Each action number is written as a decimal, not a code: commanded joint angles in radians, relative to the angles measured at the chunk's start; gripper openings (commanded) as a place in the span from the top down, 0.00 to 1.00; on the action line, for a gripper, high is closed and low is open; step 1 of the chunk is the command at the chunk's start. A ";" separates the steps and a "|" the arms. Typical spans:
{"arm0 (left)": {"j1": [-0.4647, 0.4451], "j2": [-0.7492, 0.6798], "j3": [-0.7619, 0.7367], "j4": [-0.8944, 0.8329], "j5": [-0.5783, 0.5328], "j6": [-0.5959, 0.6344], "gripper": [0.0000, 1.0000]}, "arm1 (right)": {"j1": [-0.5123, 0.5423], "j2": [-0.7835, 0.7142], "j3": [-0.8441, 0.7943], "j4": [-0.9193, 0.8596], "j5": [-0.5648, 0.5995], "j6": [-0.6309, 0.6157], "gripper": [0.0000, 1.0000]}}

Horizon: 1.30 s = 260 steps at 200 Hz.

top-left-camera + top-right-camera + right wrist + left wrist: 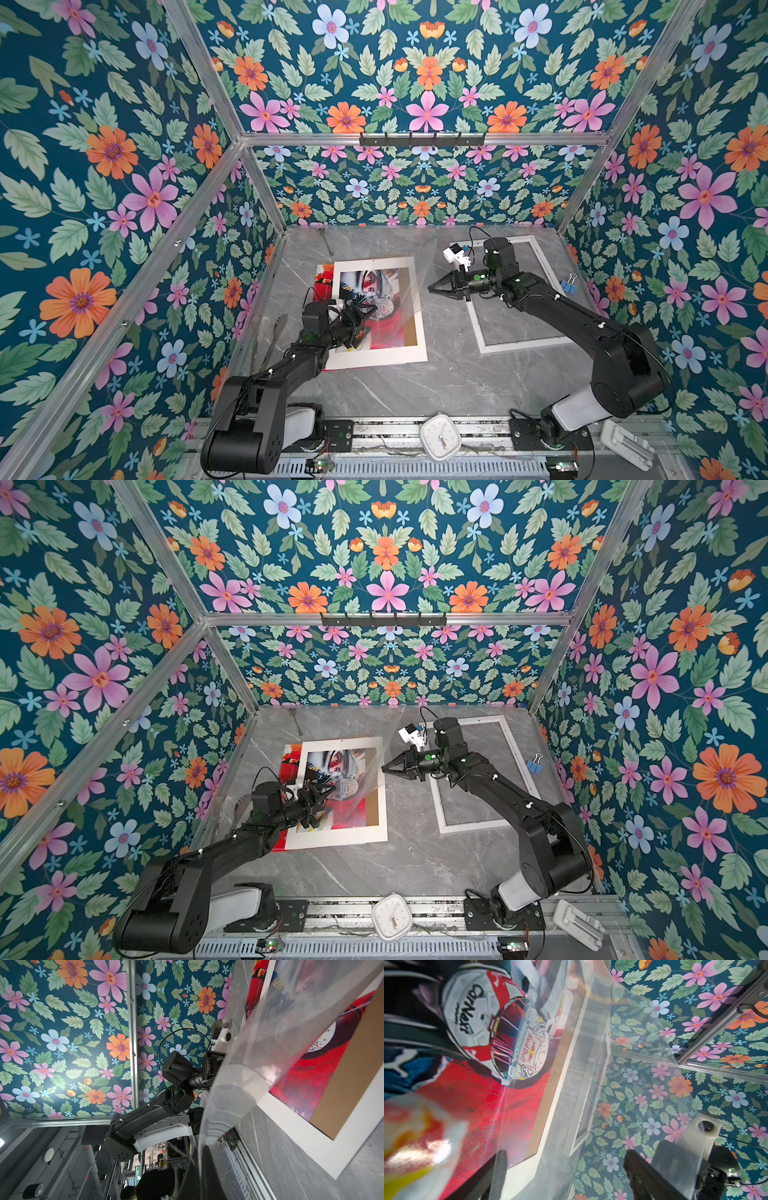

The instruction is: Put the photo into the frame

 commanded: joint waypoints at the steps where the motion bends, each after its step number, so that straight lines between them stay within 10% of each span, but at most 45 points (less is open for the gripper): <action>1: -0.001 0.006 0.019 0.035 0.014 0.013 0.13 | 0.002 -0.017 -0.022 0.016 -0.023 -0.009 1.00; 76: -0.001 0.046 0.125 -0.223 -0.031 0.201 0.27 | -0.005 -0.052 -0.060 -0.148 -0.039 -0.149 1.00; 260: -0.017 0.323 0.192 -0.222 0.085 0.410 0.47 | -0.038 -0.049 -0.171 -0.316 -0.086 -0.350 1.00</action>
